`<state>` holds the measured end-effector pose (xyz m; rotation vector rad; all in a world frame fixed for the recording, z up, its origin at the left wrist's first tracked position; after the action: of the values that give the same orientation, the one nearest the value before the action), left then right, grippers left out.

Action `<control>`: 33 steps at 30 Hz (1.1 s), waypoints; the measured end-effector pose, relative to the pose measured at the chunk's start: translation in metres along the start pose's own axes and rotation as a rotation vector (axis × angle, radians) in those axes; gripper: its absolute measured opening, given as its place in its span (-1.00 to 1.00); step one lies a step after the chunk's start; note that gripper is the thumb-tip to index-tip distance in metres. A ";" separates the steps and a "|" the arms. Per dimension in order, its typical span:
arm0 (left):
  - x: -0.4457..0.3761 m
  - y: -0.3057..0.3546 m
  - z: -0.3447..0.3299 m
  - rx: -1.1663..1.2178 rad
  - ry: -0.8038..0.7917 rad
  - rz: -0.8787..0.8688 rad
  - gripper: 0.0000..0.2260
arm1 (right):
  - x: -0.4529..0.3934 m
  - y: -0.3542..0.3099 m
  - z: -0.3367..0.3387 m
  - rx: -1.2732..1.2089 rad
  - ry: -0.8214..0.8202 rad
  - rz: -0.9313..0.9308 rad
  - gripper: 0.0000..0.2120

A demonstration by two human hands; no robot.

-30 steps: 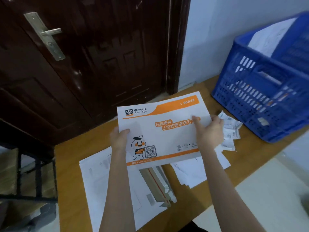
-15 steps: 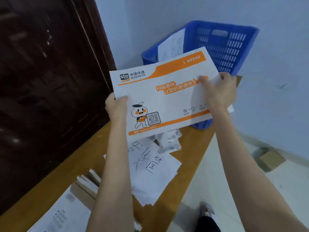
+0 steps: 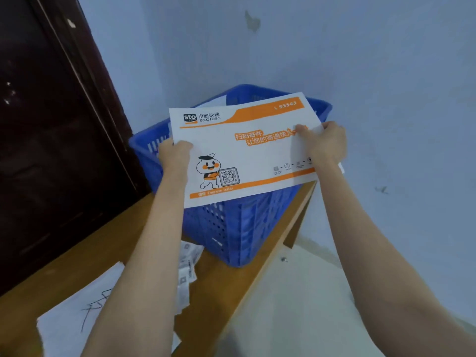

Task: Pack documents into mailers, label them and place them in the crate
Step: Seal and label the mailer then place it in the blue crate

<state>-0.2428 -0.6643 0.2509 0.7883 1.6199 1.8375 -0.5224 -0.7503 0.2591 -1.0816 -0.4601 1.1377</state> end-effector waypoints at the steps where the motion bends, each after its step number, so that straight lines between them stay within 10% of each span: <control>1: -0.008 0.003 -0.012 -0.009 0.008 0.002 -0.83 | -0.016 0.001 -0.005 0.000 -0.017 -0.001 -0.42; 14: -0.151 -0.031 -0.083 -0.243 -0.089 0.333 -0.85 | -0.182 -0.007 -0.153 0.209 -0.582 -0.046 -0.31; 20: -0.226 -0.122 -0.083 -0.309 0.026 0.514 -0.42 | -0.209 -0.001 -0.231 0.580 -0.946 -0.094 -0.33; 33: -0.203 -0.230 -0.106 -0.347 0.107 0.846 -0.69 | -0.217 0.091 -0.344 0.997 -1.253 -0.171 -0.25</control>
<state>-0.1786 -0.8590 -0.0007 1.3527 1.0150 2.6725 -0.3896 -1.0973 0.0710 0.6249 -0.7753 1.5257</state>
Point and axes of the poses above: each hand's wrist, its own x-axis away from the middle knuckle, its own z-axis out of the back of the hand, y = z × x, the point moved 2 cm from there along -x, towards the middle knuckle, and after that the axes turned 4 degrees about -x, right-handed, at the moved point
